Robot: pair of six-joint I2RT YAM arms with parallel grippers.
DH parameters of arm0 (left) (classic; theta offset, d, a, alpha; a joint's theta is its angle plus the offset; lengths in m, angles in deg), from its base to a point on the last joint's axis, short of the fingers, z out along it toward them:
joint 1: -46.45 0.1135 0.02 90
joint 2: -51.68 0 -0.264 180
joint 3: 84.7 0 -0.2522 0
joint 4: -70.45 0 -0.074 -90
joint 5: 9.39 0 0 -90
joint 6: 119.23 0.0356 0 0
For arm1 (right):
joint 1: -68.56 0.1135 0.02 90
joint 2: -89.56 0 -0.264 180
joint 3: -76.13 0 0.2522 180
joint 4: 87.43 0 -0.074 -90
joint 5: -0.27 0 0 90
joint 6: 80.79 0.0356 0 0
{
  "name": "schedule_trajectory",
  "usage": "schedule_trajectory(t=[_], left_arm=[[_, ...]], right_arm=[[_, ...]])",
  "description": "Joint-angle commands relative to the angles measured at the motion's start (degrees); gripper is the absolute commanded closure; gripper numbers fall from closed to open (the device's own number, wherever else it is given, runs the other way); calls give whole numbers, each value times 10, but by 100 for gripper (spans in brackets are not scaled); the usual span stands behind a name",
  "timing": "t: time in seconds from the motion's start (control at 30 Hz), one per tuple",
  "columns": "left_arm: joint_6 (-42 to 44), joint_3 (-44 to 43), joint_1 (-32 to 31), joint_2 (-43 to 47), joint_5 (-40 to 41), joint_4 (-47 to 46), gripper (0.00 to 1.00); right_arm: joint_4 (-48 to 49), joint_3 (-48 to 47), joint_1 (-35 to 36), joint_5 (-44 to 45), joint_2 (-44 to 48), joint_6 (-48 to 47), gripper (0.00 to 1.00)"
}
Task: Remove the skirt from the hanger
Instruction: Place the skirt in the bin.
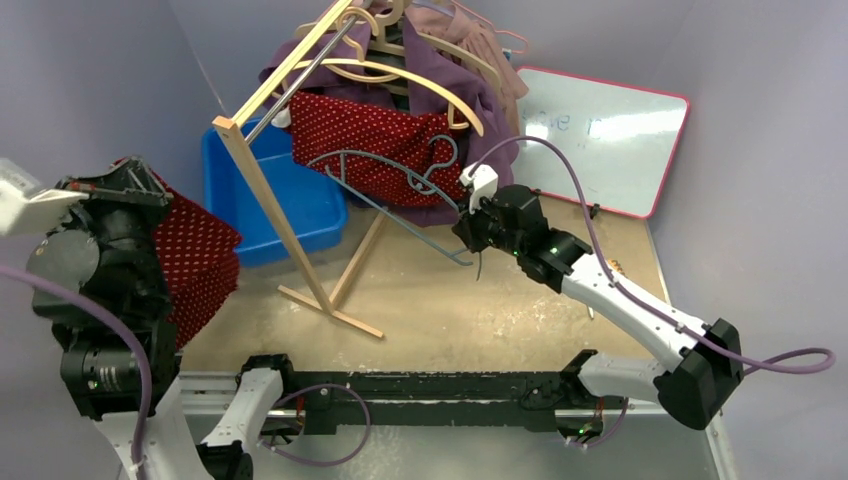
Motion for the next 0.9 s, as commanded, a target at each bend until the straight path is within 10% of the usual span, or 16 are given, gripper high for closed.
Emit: schedule_trajectory(t=[0.0, 0.33, 0.87], left_arm=[[13, 41, 2, -43, -60, -40, 100], [29, 116, 2, -144, -77, -117, 100], [41, -68, 2, -289, 6, -163, 100]], right_arm=[[30, -13, -2, -54, 59, -18, 100], [31, 35, -2, -161, 175, -18, 100], [-9, 24, -2, -119, 202, -12, 100]])
